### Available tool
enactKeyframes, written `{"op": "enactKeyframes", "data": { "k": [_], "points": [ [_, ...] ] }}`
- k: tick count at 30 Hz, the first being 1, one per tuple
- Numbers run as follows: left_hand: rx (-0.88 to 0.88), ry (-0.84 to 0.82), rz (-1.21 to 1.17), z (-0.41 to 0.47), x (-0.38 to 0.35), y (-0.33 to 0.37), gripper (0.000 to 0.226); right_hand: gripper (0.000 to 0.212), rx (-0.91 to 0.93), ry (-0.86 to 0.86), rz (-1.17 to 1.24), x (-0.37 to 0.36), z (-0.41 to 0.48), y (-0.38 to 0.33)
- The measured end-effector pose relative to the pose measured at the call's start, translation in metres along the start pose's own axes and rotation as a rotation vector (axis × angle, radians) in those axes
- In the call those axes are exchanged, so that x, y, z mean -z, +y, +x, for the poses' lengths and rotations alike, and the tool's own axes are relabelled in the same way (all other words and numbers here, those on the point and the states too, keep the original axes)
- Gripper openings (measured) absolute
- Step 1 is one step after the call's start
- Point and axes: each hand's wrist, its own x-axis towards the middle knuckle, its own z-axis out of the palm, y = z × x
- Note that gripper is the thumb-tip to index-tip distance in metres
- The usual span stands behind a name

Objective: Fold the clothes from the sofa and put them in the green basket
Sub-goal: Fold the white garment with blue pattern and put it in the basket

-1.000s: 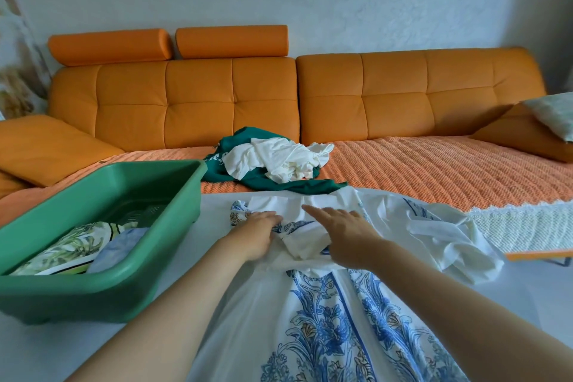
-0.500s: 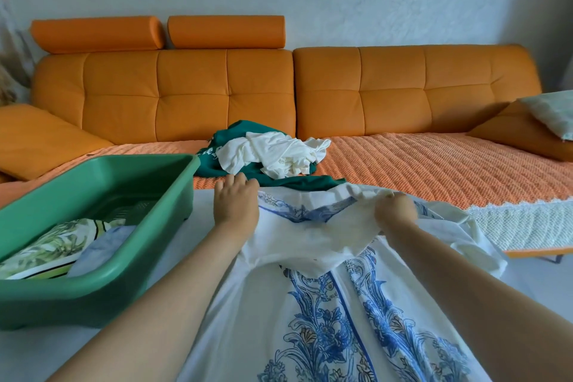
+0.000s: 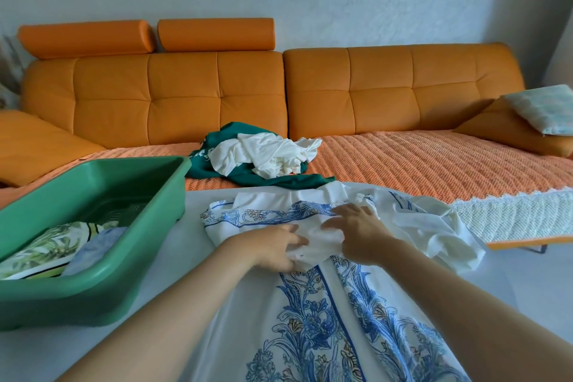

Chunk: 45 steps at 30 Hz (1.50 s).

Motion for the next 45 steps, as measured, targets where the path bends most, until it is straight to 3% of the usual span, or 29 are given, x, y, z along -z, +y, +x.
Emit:
{"op": "enactKeyframes", "data": {
  "k": [4, 8, 10, 12, 15, 17, 21, 24, 27, 32, 40, 45],
  "points": [
    [0.006, -0.004, 0.031, -0.012, 0.0, 0.002, 0.075, 0.071, 0.07, -0.192, 0.099, -0.001, -0.008, -0.004],
    [-0.029, 0.107, -0.03, -0.026, 0.004, -0.002, 0.074, 0.047, 0.042, 0.063, 0.094, 0.008, -0.013, 0.001],
    [-0.011, 0.121, -0.065, -0.029, 0.004, -0.002, 0.078, 0.044, 0.075, 0.092, -0.012, 0.018, -0.016, 0.001],
    [0.022, 0.013, -0.055, -0.028, 0.005, -0.001, 0.076, 0.044, 0.087, 0.04, -0.113, 0.03, -0.022, -0.005],
    [0.054, -0.147, -0.208, -0.027, 0.013, -0.003, 0.041, 0.023, 0.033, -0.114, -0.107, 0.042, -0.028, -0.015],
    [0.115, -0.103, -0.377, -0.03, 0.021, -0.008, 0.026, 0.032, -0.005, -0.141, -0.005, 0.045, -0.026, -0.021],
    [0.202, 0.291, -0.291, -0.033, 0.018, -0.033, 0.035, 0.037, -0.056, -0.064, 0.156, 0.04, -0.013, -0.036],
    [0.302, 0.434, -0.119, -0.033, 0.012, -0.057, 0.043, 0.026, -0.006, -0.029, 0.152, 0.032, 0.002, -0.055],
    [0.46, 0.444, -0.024, -0.035, 0.007, -0.077, 0.059, 0.032, -0.006, 0.001, 0.261, 0.025, 0.024, -0.082],
    [0.646, 0.491, -0.224, -0.036, 0.002, -0.101, 0.051, 0.041, 0.043, -0.066, 0.34, 0.013, 0.082, -0.133],
    [0.515, 0.506, -0.375, -0.037, 0.001, -0.125, 0.057, 0.038, 0.044, -0.188, 0.096, -0.012, 0.182, -0.186],
    [0.443, 0.572, -0.542, -0.034, 0.003, -0.131, 0.072, 0.033, -0.085, -0.114, 0.384, -0.019, 0.21, -0.193]
  ]
}}
